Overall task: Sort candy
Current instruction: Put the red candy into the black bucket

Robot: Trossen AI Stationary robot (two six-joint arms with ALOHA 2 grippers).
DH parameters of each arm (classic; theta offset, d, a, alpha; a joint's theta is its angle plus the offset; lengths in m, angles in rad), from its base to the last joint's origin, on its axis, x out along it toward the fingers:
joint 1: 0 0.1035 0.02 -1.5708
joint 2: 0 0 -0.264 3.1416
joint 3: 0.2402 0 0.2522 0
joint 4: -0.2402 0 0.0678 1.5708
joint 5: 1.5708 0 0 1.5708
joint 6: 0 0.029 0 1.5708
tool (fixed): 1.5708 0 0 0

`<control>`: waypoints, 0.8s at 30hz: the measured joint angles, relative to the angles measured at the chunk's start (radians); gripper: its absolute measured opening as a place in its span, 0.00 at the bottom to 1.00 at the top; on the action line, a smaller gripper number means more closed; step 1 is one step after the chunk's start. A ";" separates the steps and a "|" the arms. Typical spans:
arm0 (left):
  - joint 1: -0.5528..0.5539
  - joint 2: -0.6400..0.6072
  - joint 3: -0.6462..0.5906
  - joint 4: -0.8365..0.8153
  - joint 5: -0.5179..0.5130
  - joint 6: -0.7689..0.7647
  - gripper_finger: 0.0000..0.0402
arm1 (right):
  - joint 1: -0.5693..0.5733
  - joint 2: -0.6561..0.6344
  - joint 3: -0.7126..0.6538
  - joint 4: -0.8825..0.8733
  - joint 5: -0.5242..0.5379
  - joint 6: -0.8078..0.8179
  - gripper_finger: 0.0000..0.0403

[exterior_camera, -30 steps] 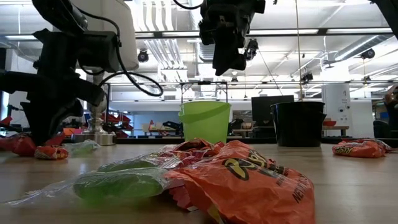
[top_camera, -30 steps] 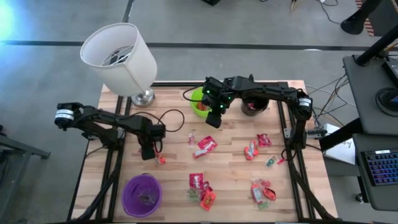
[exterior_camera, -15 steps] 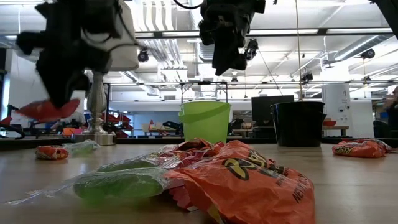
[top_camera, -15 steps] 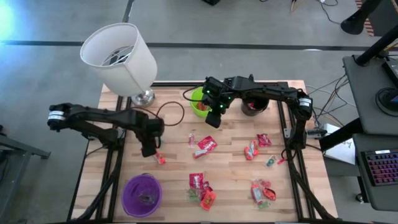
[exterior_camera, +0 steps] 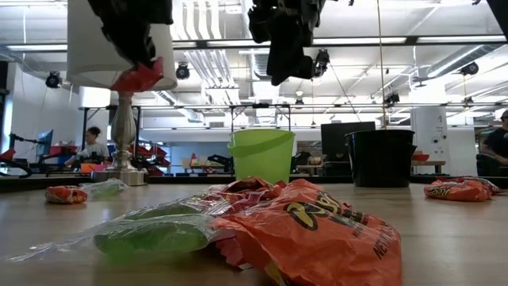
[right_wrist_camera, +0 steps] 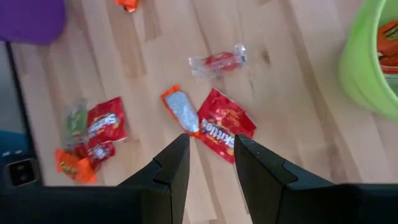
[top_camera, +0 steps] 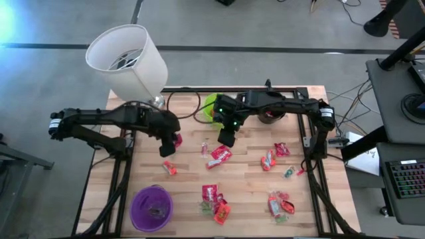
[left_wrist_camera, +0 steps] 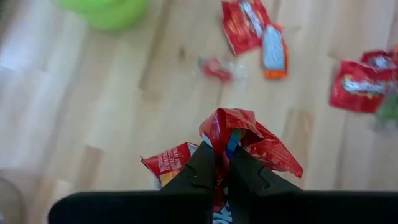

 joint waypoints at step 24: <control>0.000 -0.070 0.016 -0.002 -0.048 0.046 0.00 | 0.175 -0.008 0.000 0.012 0.264 0.278 0.29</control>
